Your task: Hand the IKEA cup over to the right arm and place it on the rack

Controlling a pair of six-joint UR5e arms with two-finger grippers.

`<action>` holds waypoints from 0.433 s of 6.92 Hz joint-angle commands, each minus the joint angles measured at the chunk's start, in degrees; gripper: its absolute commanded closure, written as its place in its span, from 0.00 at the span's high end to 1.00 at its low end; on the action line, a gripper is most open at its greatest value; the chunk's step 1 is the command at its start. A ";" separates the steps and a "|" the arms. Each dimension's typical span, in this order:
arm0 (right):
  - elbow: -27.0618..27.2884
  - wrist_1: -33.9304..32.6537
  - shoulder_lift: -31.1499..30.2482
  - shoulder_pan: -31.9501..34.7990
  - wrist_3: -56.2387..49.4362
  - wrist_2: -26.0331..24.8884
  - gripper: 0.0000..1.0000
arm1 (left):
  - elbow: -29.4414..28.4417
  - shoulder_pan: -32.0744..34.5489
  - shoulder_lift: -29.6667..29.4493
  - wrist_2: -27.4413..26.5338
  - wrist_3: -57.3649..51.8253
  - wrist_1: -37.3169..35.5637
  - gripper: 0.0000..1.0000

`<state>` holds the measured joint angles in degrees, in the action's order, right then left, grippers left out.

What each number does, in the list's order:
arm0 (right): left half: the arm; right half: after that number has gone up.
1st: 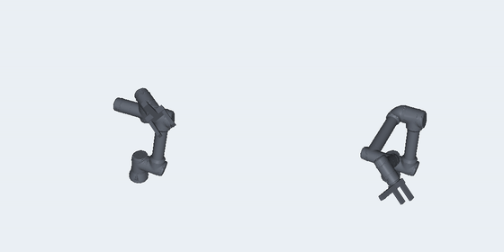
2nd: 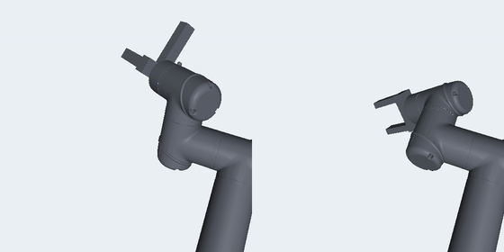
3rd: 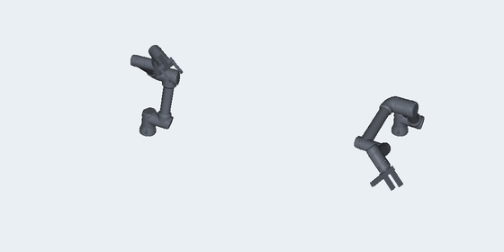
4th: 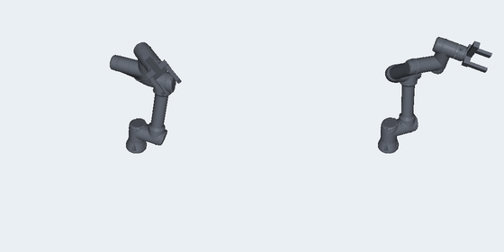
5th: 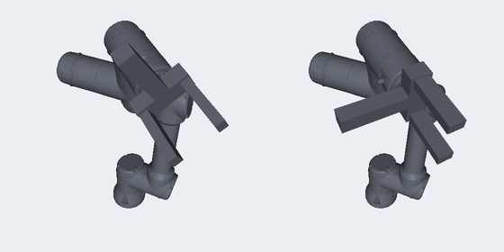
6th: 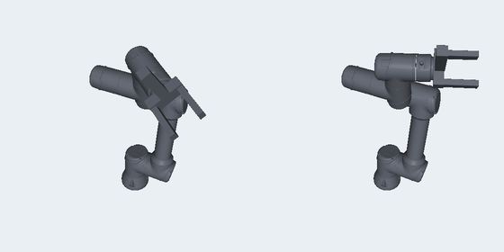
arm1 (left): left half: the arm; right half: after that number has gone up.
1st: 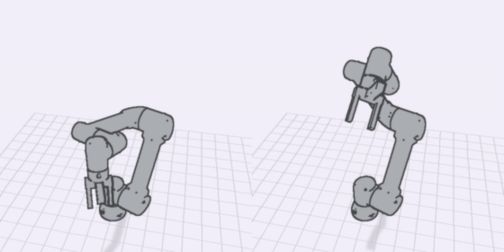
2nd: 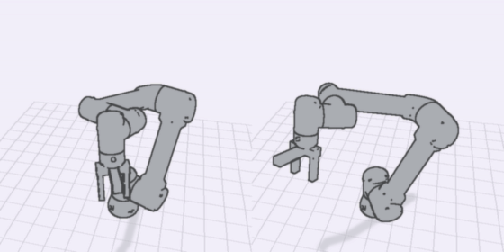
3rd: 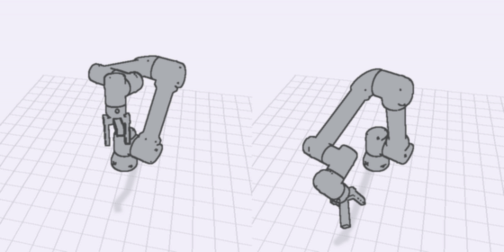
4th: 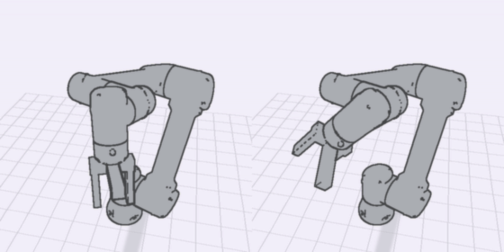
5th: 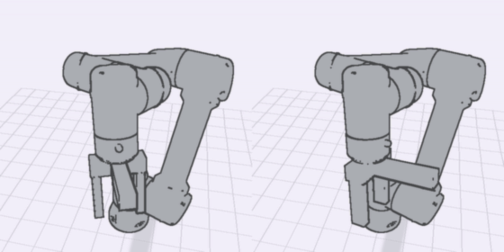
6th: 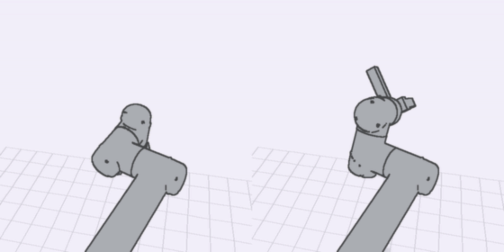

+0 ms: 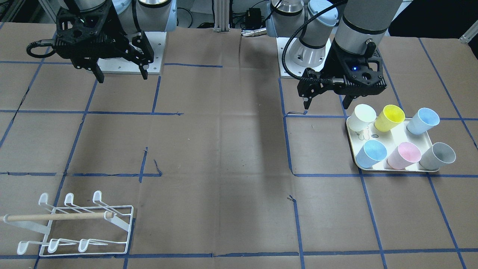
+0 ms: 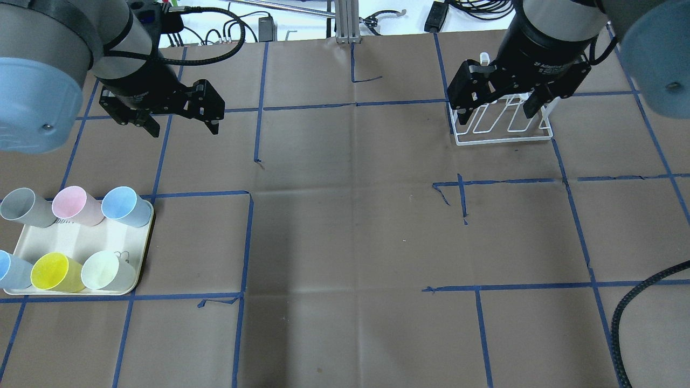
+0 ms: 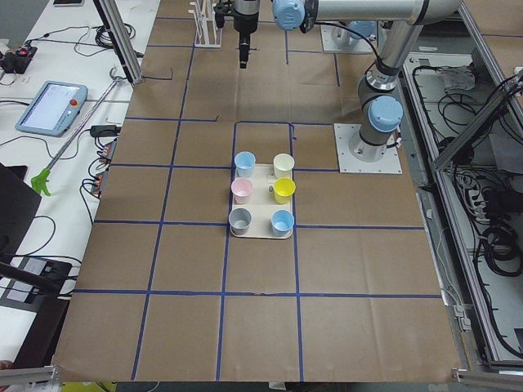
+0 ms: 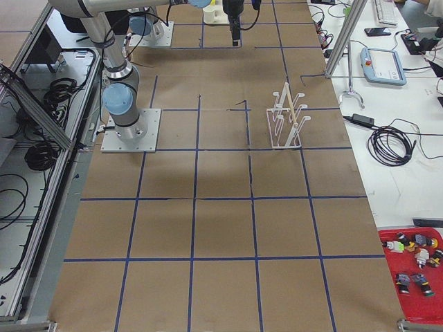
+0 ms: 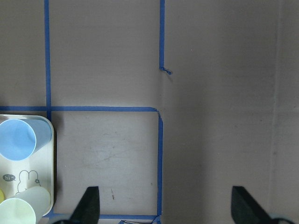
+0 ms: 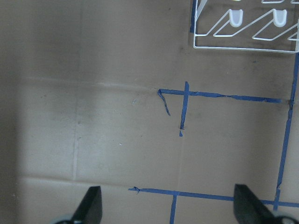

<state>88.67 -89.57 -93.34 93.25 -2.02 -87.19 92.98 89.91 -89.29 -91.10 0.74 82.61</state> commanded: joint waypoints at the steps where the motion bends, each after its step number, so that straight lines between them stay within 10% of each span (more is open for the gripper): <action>1: 0.02 0.01 0.08 0.00 0.00 0.00 1.00 | -0.17 0.00 -0.01 -0.04 0.05 0.00 1.00; 3: 0.02 0.10 0.09 0.00 0.00 0.00 1.00 | -0.08 0.00 -0.01 0.05 0.05 0.00 1.00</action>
<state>88.68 -89.50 -93.26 93.25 -2.02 -87.19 92.91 89.91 -89.30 -91.12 0.79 82.62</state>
